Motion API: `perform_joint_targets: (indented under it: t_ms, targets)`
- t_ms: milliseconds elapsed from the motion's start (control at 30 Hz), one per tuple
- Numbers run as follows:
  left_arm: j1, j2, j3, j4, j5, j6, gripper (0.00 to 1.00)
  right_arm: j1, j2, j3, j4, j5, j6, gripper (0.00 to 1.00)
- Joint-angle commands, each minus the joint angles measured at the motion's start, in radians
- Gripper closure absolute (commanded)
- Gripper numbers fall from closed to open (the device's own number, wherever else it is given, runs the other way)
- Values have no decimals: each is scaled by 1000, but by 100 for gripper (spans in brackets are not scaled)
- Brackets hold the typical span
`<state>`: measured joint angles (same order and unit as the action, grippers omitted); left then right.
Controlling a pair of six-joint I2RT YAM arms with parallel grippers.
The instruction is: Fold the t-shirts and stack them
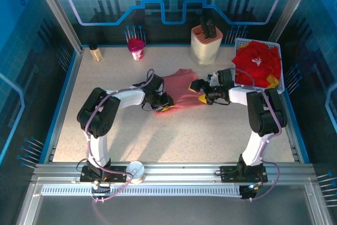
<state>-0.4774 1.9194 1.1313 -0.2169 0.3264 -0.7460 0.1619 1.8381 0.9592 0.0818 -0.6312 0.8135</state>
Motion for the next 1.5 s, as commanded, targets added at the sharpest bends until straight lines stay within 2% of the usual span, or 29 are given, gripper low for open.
perform_joint_targets:
  t_ms: [0,167,367,433,633,767,833,933,1133,1467]
  targets:
    - [37,20,-59,-223,-127,76,70,-10,-38,48,-117,20,-53,2]
    - [92,-24,-47,-301,-132,163,69,-6,-97,68,-165,27,-55,2]
    - [107,-153,36,-405,-63,264,51,-5,-141,79,-235,39,-85,2]
    - [117,-191,79,-457,-73,288,47,-5,-150,80,-258,43,-102,2]
    - [233,-185,221,-600,-56,389,47,-3,-199,79,-359,82,-176,2]
    - [283,-133,286,-660,-168,519,48,-4,-217,62,-376,81,-194,2]
    - [303,-96,309,-690,-212,521,48,-3,-218,57,-381,79,-200,2]
    - [312,-45,310,-671,-218,506,47,-4,-214,48,-375,76,-201,2]
    - [312,38,291,-573,-155,487,44,-5,-205,46,-367,48,-201,2]
    - [312,132,321,-529,-171,479,44,-4,-189,22,-346,22,-202,2]
